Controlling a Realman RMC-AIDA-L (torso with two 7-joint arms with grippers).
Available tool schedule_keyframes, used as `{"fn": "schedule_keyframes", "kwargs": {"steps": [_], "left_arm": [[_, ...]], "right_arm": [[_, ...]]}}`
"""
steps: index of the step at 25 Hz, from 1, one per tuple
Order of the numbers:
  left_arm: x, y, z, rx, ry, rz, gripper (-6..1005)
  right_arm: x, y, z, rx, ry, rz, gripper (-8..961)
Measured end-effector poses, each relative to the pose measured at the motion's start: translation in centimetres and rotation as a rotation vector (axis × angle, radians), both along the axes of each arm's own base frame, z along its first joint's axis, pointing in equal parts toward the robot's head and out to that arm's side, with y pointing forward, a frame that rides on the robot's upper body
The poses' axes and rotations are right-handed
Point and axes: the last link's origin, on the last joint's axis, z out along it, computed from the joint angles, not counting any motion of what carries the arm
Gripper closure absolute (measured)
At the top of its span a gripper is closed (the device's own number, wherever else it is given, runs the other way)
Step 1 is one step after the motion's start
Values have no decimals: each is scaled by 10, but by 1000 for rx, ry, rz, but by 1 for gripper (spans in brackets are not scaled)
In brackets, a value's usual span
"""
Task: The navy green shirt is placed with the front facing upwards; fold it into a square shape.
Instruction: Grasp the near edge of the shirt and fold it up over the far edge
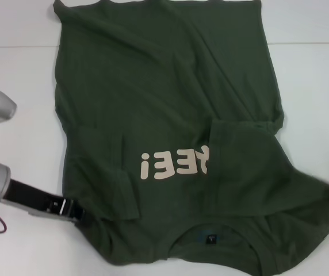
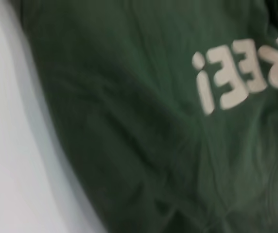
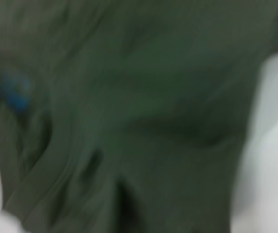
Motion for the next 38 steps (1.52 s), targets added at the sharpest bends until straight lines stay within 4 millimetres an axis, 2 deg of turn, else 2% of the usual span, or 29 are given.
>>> {"fn": "schedule_keyframes", "kwargs": {"steps": [3,6,13,21,29,38], "left_arm": [[0,7,12,64,-41,-16,945],[-2,15,24,126,-60,-31,945],[1,29,39,214,-96,-78,945],[3,38,56,273,-115,-99,945],[4,54,79,365,-112,-120,944],[16,76,76,426,-93,-166,944]], "right_arm": [[-7,4,19,92,60,36,932],[-12,5,27,125,103,63,932],[-32,7,31,159,207,125,932],[-44,9,29,196,317,86,931],[-35,22,49,347,405,29,931],[-24,39,54,444,442,16,930]]}}
